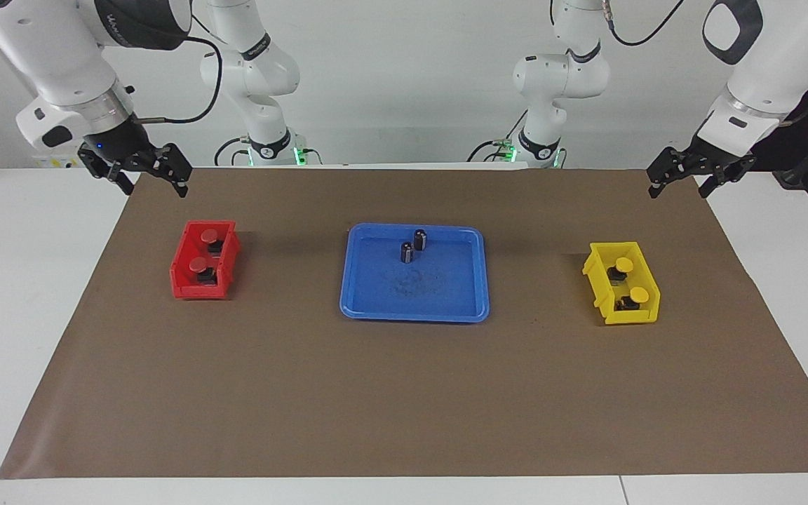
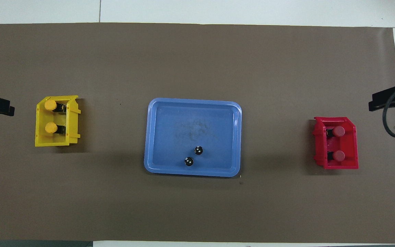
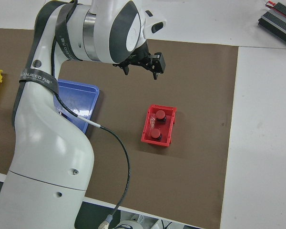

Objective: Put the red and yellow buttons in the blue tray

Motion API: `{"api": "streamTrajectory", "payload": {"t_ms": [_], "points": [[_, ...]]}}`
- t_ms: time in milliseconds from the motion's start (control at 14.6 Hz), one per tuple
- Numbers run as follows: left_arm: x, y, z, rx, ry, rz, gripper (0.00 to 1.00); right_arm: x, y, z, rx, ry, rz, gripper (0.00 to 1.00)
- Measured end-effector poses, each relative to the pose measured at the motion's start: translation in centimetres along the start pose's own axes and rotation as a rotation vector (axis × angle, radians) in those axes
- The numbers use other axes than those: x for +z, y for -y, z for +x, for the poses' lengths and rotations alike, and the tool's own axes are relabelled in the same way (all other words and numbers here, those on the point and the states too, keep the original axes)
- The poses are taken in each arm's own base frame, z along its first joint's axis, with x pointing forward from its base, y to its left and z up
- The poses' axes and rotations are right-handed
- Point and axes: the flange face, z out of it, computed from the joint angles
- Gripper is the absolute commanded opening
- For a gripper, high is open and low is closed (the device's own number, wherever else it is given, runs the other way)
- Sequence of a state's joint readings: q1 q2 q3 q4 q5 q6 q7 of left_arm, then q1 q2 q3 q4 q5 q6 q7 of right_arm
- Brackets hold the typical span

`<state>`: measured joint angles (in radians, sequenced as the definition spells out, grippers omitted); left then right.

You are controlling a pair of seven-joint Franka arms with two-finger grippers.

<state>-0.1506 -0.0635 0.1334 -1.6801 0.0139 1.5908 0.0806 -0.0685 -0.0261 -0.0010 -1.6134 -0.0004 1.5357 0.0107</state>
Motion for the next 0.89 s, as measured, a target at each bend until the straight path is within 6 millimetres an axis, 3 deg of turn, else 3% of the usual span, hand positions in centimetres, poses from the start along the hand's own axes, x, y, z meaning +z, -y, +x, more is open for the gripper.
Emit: {"api": "streamTrajectory", "payload": {"t_ms": [890], "points": [[0.0,0.0,0.0,0.000,0.000,0.000,1.00,0.3,-1.1,-0.2,-0.015,0.014,0.002,1.00]]}}
